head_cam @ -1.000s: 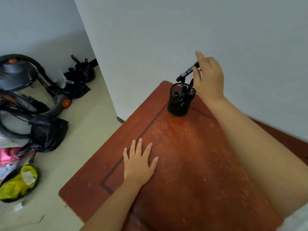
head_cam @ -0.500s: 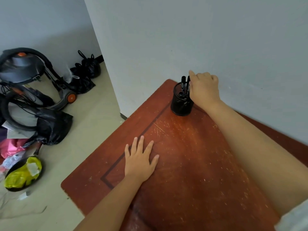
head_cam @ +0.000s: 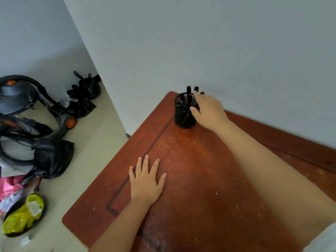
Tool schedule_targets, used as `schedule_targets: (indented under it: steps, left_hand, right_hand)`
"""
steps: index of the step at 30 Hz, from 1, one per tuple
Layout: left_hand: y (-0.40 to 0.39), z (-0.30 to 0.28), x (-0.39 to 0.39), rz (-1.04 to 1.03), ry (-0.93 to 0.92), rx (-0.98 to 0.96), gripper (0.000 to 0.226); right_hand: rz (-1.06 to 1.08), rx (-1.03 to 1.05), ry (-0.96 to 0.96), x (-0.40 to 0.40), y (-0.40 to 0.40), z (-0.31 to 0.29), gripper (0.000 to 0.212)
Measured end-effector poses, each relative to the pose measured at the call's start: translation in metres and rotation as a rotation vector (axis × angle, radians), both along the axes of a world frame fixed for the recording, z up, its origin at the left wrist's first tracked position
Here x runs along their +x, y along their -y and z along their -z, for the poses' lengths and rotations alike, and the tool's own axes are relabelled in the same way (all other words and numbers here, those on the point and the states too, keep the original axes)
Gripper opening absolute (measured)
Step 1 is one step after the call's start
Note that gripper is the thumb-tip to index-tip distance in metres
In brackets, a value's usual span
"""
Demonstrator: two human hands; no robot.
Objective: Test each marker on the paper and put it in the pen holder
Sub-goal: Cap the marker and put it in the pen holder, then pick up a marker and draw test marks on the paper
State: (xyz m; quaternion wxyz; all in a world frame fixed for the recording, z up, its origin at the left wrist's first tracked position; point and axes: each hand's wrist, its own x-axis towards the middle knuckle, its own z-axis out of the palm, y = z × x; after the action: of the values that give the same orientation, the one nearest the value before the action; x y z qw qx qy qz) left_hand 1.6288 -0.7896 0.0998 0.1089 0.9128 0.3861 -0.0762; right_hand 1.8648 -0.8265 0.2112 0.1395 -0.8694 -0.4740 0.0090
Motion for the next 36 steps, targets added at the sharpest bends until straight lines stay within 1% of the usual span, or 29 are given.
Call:
schedule_targets:
  steps: [1,3,4,6,9,12,15,17,19,21,25,28,29,32,33,36]
  left_hand:
    - [0.001,-0.002,0.000,0.006,0.005,0.011,0.084]
    - [0.004,-0.003,0.006,0.067,0.057,0.064,0.068]
    - [0.010,-0.004,0.011,0.113,0.074,0.081,0.060]
    - [0.035,-0.011,0.032,0.177,0.130,0.075,0.054]
    - [0.100,-0.022,0.075,0.331,0.219,0.023,0.045]
    - [0.178,-0.023,0.110,0.528,0.239,-0.058,0.037]
    - [0.245,-0.023,0.135,0.598,0.262,-0.134,0.036]
    - [0.284,-0.018,0.147,0.638,0.282,-0.138,0.037]
    - [0.321,-0.016,0.160,0.664,0.278,-0.127,0.043]
    - [0.352,-0.015,0.174,0.625,0.228,-0.128,0.047]
    - [0.393,-0.005,0.192,0.489,0.121,-0.100,0.048]
    - [0.407,-0.001,0.197,0.421,0.034,-0.120,0.049]
    - [0.408,-0.001,0.198,0.404,0.017,-0.120,0.049]
    - [0.409,-0.002,0.199,0.376,0.018,-0.112,0.048]
    - [0.410,-0.002,0.199,0.374,0.019,-0.118,0.048]
    - [0.412,-0.002,0.198,0.363,0.047,-0.148,0.048]
  right_hand:
    - [0.009,0.057,-0.024,-0.002,0.017,0.002,0.050]
    - [0.064,0.159,-0.061,-0.005,0.062,0.009,0.049]
    - [0.112,0.194,-0.079,-0.008,0.088,0.014,0.049]
    - [0.246,0.217,-0.125,-0.011,0.148,0.029,0.050]
    - [0.489,0.151,-0.205,-0.011,0.249,0.056,0.043]
    - [0.718,0.072,-0.214,-0.001,0.348,0.073,0.042]
    - [0.900,0.010,-0.189,0.020,0.429,0.075,0.041]
    - [0.972,-0.015,-0.164,0.042,0.471,0.074,0.043]
    - [0.987,-0.033,-0.148,0.071,0.502,0.074,0.045]
    - [0.957,-0.067,-0.164,0.103,0.524,0.074,0.049]
    - [0.821,-0.137,-0.212,0.153,0.547,0.079,0.052]
    - [0.717,-0.179,-0.249,0.170,0.561,0.084,0.051]
    - [0.688,-0.193,-0.227,0.173,0.565,0.086,0.050]
    - [0.648,-0.190,-0.048,0.176,0.575,0.089,0.037]
    - [0.636,-0.188,-0.017,0.176,0.577,0.090,0.033]
    - [0.630,-0.148,-0.034,0.172,0.583,0.092,0.028]
